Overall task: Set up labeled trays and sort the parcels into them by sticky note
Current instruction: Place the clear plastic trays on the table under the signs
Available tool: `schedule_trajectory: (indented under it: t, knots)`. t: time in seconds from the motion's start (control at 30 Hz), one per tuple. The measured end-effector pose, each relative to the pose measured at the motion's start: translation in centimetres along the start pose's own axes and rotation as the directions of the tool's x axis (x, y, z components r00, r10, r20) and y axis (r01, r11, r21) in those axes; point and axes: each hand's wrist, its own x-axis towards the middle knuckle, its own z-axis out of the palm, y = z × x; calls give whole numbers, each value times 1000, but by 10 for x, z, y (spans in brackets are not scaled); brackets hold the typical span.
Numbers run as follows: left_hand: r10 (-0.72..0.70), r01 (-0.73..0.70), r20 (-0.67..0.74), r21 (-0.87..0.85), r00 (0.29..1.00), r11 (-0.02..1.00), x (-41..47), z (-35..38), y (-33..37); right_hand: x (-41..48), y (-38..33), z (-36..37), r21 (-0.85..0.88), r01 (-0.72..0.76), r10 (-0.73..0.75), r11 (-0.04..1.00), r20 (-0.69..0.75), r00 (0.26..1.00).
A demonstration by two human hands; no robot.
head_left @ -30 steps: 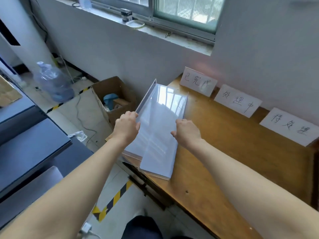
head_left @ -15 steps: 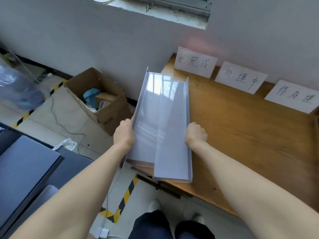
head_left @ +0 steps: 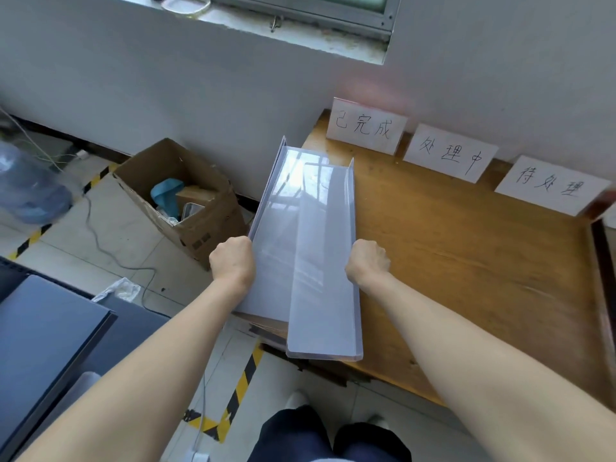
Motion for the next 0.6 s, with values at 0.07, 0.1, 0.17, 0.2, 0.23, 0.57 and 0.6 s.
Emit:
schedule_trajectory:
  t: [0.07,0.1,0.17,0.2,0.23,0.57,0.6]
  knots:
    - [-14,13,-23,-20,1000,1000,-2,-2,1,-2,1,-4,-23,5,-5,1000,-16,1000]
    - [-17,16,-35,-39,999,999,-4,-4,2,-3,2,-7,-36,15,-15,999,-24,1000]
    - [-18,14,-55,-81,998,997,-6,-8,3,-5,2,-12,-52,34,-36,998,-31,999]
    - [-20,13,-67,-98,998,995,-7,-9,3,-6,2,-14,-53,40,-42,998,-33,999]
    - [-22,13,-81,-115,996,993,-9,-13,4,-6,2,-17,-47,44,-46,998,-35,998]
    - [6,-32,-252,-102,968,994,-28,-67,-11,-6,19,-60,19,83,-80,996,-113,990]
    - [-1,-28,-263,-107,965,994,-31,-72,-12,-6,21,-64,24,86,-83,996,-122,989]
